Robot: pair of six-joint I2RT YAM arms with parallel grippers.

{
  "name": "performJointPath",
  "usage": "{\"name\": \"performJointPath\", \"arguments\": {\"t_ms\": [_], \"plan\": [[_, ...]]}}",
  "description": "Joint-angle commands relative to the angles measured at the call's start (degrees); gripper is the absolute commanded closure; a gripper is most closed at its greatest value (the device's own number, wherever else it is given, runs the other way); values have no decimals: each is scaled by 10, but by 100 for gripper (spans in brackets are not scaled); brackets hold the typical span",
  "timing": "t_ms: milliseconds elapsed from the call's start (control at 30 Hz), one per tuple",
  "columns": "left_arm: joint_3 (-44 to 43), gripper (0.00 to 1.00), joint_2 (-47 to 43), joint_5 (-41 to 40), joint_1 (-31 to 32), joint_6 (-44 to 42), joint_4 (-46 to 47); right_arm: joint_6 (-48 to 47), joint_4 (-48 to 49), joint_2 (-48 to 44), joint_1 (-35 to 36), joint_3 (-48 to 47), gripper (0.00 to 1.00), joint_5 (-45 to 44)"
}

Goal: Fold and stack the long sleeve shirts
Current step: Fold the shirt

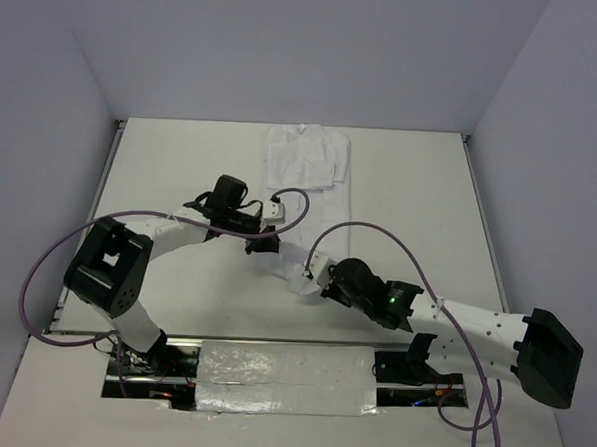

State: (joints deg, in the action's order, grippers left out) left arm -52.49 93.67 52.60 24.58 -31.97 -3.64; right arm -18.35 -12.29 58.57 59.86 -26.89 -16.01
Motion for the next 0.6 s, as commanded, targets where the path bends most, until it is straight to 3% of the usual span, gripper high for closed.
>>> {"name": "performJointPath", "arguments": {"t_ms": [0,200,567], "plan": [[-4,92,4,8,-13,58,31,-25,63,-21,-48,-18,100,30],[1,95,-3,-17,-26,175,102,-80,121,24,-161,-72,100,107],[18,100,12,-161,-48,347,242,-150,189,178,-238,-176,100,136]]}}
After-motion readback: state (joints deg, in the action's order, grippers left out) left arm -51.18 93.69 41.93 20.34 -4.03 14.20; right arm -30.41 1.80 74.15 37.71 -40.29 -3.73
